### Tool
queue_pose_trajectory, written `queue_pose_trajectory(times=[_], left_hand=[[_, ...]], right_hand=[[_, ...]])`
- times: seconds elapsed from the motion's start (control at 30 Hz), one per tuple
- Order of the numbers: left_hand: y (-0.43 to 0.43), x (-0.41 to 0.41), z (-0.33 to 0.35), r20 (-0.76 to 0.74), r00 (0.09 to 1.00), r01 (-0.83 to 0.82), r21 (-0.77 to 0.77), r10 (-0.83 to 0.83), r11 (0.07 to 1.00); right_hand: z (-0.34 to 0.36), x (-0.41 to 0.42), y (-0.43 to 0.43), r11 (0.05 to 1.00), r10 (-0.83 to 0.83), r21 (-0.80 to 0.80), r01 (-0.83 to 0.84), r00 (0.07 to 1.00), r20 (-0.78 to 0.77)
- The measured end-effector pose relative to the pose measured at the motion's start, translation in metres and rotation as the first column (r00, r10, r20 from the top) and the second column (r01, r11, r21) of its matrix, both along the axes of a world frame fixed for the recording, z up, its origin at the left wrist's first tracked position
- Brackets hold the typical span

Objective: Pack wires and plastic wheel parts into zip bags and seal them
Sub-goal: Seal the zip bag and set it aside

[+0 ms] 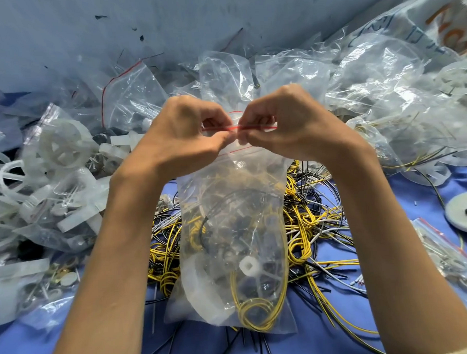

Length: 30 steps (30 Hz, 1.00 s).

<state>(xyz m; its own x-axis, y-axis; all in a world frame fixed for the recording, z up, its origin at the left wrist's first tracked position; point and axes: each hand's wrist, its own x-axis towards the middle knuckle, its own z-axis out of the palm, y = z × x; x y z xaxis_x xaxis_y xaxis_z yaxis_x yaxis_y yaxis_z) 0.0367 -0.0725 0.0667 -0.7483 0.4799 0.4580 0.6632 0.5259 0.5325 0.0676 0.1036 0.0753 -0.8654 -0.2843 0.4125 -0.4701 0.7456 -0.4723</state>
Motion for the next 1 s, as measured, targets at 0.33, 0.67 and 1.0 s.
queue_pose_trajectory(times=[0.33,0.67,1.0], left_hand=[[-0.009,-0.005,0.0,0.102,0.995,0.017,0.034,-0.02,0.999],[-0.005,-0.01,-0.004,-0.063,0.998,0.005,-0.023,-0.007,1.0],[-0.014,-0.012,-0.005,0.059,0.997,-0.038,-0.013,0.039,0.999]], right_hand=[[-0.004,-0.003,0.0,1.0,-0.014,-0.022,0.015,0.998,0.065],[-0.006,-0.008,-0.001,0.999,-0.037,0.015,0.036,0.998,0.053],[-0.006,-0.009,0.006,0.993,-0.12,0.005,0.12,0.989,0.087]])
